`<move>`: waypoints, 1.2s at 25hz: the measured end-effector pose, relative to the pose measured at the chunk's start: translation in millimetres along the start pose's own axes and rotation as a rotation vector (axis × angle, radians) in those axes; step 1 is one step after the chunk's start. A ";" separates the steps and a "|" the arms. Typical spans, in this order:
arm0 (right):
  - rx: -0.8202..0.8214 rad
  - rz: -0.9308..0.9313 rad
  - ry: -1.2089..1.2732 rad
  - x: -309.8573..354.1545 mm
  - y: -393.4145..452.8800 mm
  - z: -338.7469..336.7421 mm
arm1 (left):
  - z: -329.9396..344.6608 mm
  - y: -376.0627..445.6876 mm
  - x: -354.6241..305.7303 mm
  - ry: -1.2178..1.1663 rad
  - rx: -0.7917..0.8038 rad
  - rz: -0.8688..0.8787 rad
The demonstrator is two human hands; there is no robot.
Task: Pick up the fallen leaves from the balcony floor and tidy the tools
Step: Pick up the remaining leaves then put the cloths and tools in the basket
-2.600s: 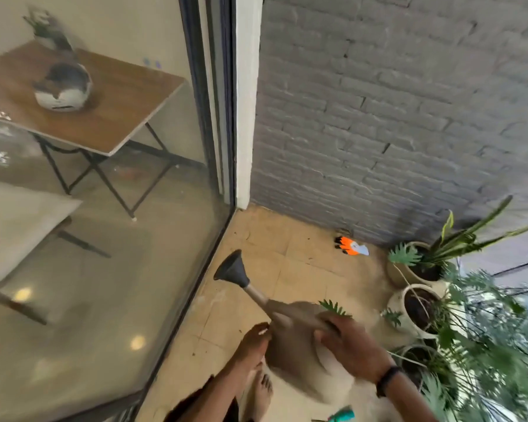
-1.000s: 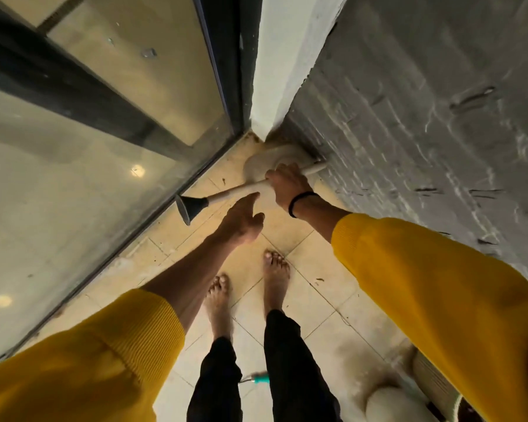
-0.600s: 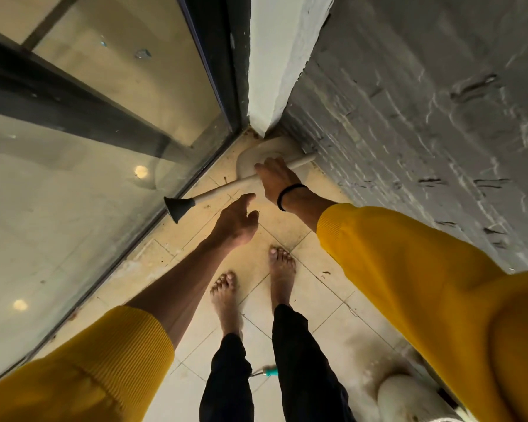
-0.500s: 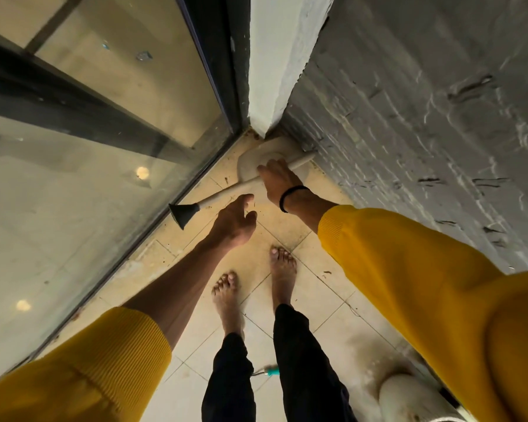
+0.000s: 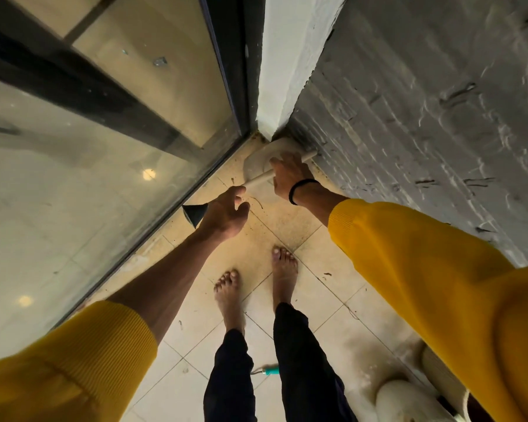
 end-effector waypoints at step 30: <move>0.420 -0.291 0.404 435.6 -496.4 -31.8 | -14.3 -626.1 246.5 -1.030 -0.821 -0.101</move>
Point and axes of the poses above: each hand's wrist, its own y-axis towards the middle knuckle, its own z-axis out of the palm, x = y × z, the point moved 8 cm from there along y, towards the middle knuckle, and after that the axes turned 10 degrees about x, right-handed, at the moved point
